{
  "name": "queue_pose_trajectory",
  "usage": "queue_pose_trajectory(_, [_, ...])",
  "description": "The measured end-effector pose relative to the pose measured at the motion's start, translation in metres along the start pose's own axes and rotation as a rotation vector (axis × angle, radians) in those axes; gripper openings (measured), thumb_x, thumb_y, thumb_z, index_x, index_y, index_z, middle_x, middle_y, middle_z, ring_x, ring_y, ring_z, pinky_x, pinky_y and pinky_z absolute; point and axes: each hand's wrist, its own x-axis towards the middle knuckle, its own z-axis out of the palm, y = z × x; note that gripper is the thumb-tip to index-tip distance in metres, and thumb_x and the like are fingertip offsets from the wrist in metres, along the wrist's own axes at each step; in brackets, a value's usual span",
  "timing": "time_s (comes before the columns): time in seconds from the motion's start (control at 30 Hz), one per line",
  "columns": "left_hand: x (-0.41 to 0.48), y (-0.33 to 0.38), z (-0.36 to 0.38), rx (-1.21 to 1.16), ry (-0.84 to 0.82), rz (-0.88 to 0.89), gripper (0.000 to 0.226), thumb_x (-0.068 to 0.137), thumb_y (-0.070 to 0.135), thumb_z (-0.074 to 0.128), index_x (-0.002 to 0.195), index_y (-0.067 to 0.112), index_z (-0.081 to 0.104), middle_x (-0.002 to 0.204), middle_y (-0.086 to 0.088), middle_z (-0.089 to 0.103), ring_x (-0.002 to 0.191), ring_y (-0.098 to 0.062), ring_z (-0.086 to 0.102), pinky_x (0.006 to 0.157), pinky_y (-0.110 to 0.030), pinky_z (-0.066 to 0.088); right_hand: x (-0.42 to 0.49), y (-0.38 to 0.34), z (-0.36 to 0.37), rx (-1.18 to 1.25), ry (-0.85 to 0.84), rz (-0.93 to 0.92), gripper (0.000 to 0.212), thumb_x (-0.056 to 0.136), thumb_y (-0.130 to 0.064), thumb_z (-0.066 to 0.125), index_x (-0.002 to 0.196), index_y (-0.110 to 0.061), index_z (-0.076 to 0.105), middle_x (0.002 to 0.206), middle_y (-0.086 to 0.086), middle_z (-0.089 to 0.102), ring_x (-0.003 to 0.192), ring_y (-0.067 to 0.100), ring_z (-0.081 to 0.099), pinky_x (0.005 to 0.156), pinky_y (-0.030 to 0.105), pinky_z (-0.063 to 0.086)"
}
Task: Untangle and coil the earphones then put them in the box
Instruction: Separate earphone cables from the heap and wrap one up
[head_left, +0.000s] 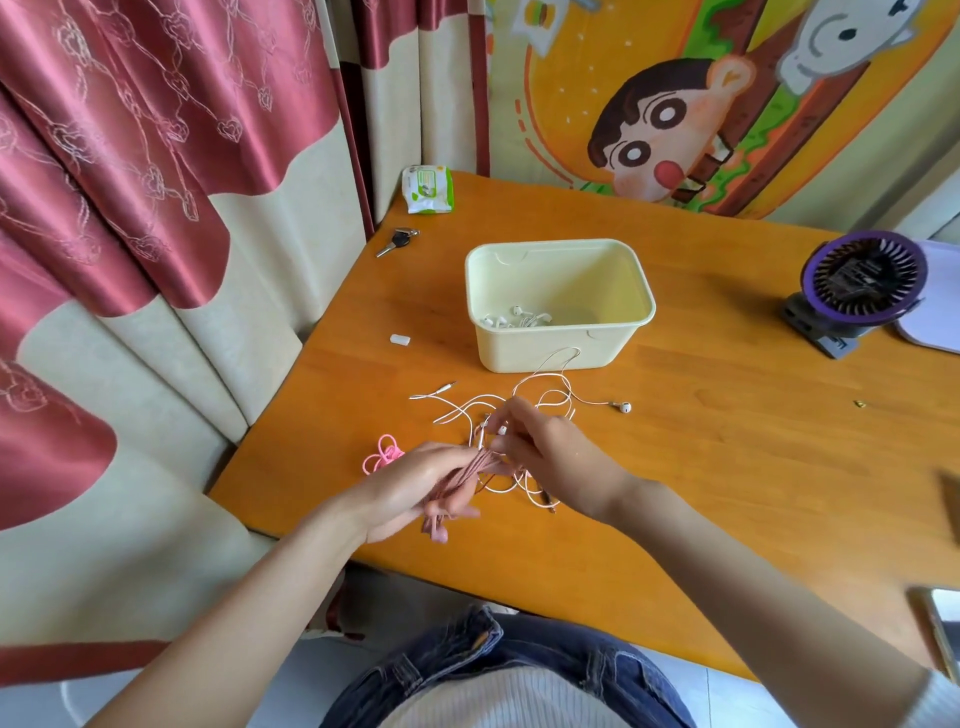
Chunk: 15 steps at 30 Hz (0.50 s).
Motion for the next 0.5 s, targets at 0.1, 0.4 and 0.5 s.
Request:
queue_pose_trajectory(0.1, [-0.001,0.0,0.003,-0.081,-0.06,-0.019,0.053,0.095,0.046,0.034,0.059,0.007,0.04,0.047,0.003,0.021,0.044,-0.012,0.035,0.051,-0.028,0.036,0.002,0.011,0.008,0.079,0.041,-0.03,0.014,0.098,-0.016,0.046,0.106,-0.016,0.058,0.085,0.001,0.06,0.077,0.004,0.059,0.07,0.011,0.043])
queue_pose_trajectory(0.4, [0.007,-0.015,0.012,-0.464,-0.144,-0.063,0.033,0.091,0.042,0.04,0.075,0.013,0.038,0.047,0.006,0.02,0.039,-0.006,0.017,0.038,-0.02,0.017,-0.019,0.023,0.025,0.109,-0.123,-0.057,0.03,0.099,-0.033,0.036,0.112,-0.011,0.052,0.096,-0.002,0.054,0.086,0.011,0.049,0.079,0.025,0.041])
queue_pose_trajectory(0.5, [0.007,-0.014,0.018,-0.44,-0.116,-0.078,0.037,0.091,0.039,0.034,0.077,0.01,0.052,0.049,0.006,0.024,0.044,-0.008,0.02,0.043,-0.017,0.025,-0.02,0.033,0.025,0.061,-0.183,-0.026,0.023,0.1,-0.03,0.039,0.105,-0.01,0.048,0.091,0.003,0.052,0.079,0.013,0.045,0.073,0.026,0.038])
